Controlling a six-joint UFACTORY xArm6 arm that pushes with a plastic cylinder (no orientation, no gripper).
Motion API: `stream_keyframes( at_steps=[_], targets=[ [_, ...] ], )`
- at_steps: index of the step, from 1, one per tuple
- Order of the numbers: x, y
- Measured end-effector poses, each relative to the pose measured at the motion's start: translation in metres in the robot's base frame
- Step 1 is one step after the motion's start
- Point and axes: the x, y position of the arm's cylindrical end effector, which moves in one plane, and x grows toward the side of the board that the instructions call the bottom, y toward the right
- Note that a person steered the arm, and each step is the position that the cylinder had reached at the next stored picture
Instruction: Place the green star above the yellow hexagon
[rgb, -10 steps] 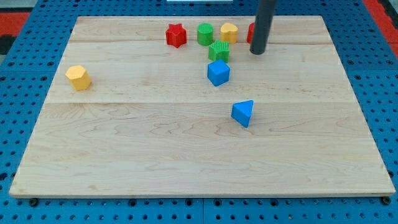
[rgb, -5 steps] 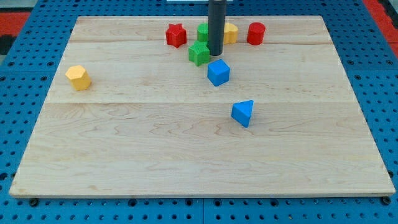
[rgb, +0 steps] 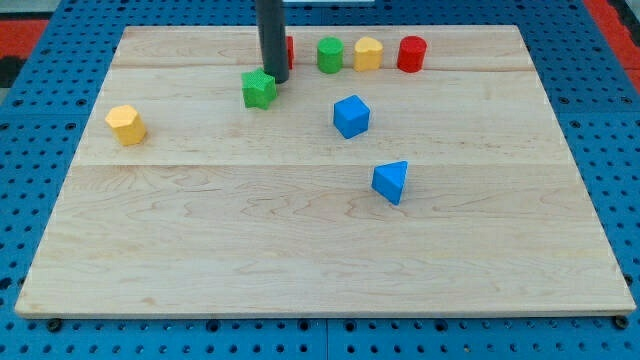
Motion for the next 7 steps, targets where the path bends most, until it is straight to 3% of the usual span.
stream_keyframes(
  at_steps=[7],
  targets=[
    [0.031,-0.032]
  ],
)
